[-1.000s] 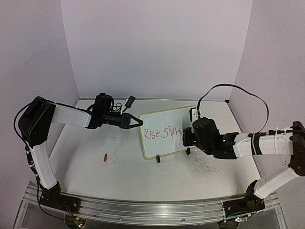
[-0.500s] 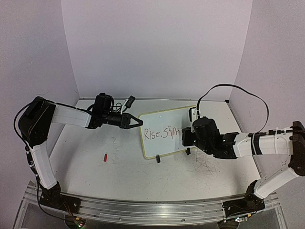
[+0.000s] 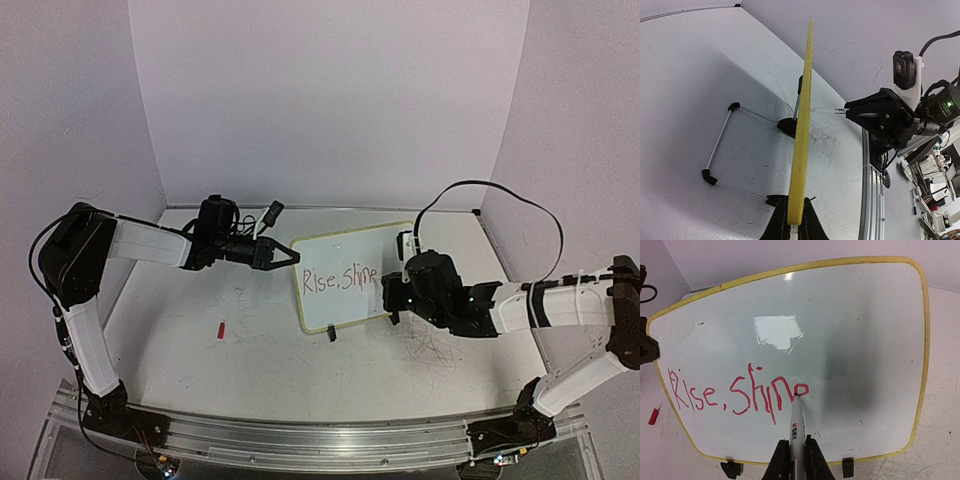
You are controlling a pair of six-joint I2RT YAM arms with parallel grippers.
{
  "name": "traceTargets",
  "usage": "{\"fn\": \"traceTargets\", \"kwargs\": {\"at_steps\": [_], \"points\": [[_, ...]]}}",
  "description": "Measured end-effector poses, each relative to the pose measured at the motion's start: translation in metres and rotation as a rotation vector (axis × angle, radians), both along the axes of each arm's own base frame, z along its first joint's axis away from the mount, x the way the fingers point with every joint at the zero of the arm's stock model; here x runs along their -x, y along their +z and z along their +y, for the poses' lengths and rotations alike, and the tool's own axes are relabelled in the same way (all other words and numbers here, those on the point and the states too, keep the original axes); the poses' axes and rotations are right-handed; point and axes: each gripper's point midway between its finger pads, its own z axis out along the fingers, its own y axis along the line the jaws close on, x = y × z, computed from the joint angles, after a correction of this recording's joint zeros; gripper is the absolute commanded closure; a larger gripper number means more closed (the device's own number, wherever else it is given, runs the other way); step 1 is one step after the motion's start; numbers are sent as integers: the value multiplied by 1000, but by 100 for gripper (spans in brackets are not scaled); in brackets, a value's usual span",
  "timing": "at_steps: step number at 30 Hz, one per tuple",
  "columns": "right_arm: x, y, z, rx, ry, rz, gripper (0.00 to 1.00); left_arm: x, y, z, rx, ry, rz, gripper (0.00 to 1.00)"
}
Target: Write a sentence on the whiteboard
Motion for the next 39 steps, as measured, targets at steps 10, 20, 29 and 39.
{"fn": "traceTargets", "kwargs": {"at_steps": [10, 20, 29, 39], "points": [[6, -9, -6, 5, -3, 23, 100, 0, 0, 0, 0, 0, 0, 100], [9, 37, -25, -7, -29, -84, 100, 0, 1, 0, 0, -1, -1, 100], [3, 44, -33, -19, -23, -114, 100, 0, 1, -1, -1, -1, -1, 100], [-3, 22, -30, 10, -11, -68, 100, 0, 1, -1, -2, -1, 0, 100]]}}
